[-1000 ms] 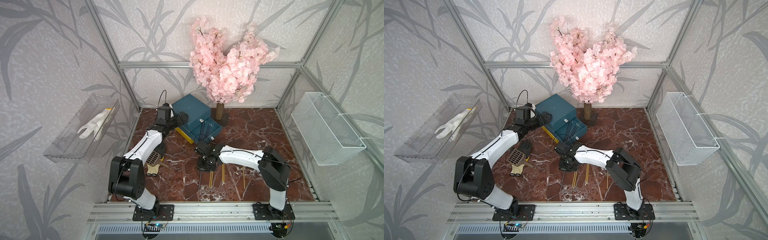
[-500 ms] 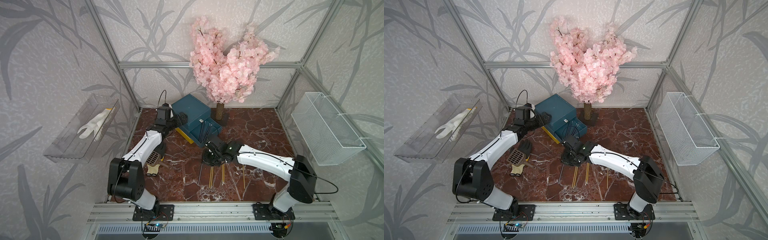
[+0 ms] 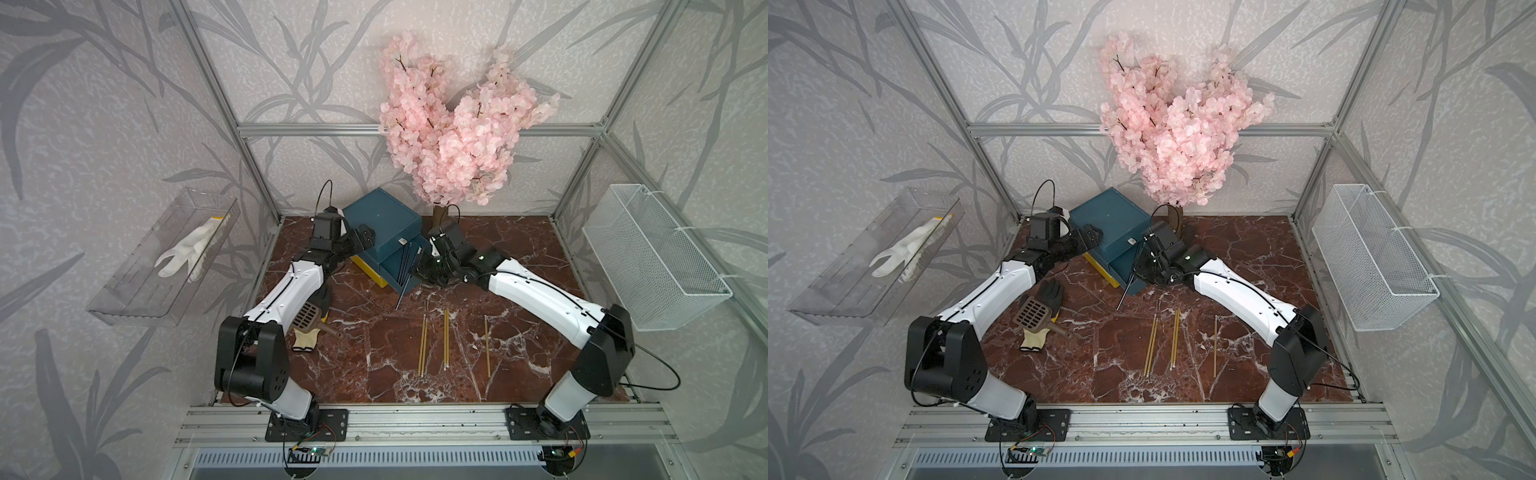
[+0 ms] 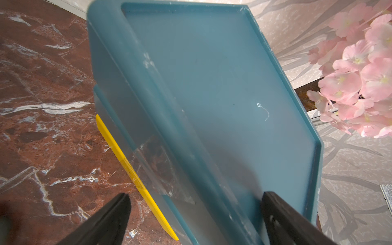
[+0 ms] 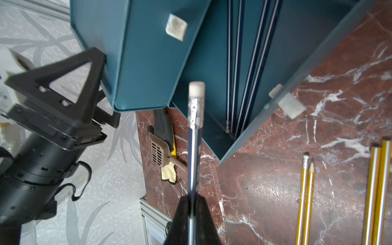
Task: Please place the pencils in the drawer according to their color
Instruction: Place the pencil in the drawer.
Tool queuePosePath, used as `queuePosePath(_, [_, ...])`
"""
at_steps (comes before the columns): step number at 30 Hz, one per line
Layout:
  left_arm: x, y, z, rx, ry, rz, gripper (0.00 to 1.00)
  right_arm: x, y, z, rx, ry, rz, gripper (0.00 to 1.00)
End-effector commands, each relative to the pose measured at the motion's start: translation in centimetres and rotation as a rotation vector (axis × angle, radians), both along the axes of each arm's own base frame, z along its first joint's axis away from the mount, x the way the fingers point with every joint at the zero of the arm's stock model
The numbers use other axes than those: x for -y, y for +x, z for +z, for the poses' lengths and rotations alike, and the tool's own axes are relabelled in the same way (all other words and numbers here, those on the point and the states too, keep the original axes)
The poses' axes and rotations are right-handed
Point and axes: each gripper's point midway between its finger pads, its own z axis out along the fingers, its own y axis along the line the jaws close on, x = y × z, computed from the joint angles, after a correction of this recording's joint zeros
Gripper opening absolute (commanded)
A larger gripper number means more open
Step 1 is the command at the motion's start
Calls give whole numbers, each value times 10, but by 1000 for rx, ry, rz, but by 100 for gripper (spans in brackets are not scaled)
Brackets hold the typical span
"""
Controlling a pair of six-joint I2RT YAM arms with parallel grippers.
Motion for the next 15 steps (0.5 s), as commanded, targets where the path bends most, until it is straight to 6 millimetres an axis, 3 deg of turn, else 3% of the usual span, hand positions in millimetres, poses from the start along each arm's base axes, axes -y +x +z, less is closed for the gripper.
queuePosePath(1, [-12, -49, -81, -308, 111, -12, 100, -2, 19, -4, 19, -15, -1, 0])
queuePosePath(9, [-12, -48, -81, -308, 107, -11, 100, -3, 49, -15, 42, -38, -32, 0])
queuePosePath(15, [-10, -48, -82, -309, 98, -15, 100, 10, 70, -21, 52, -52, -83, 0])
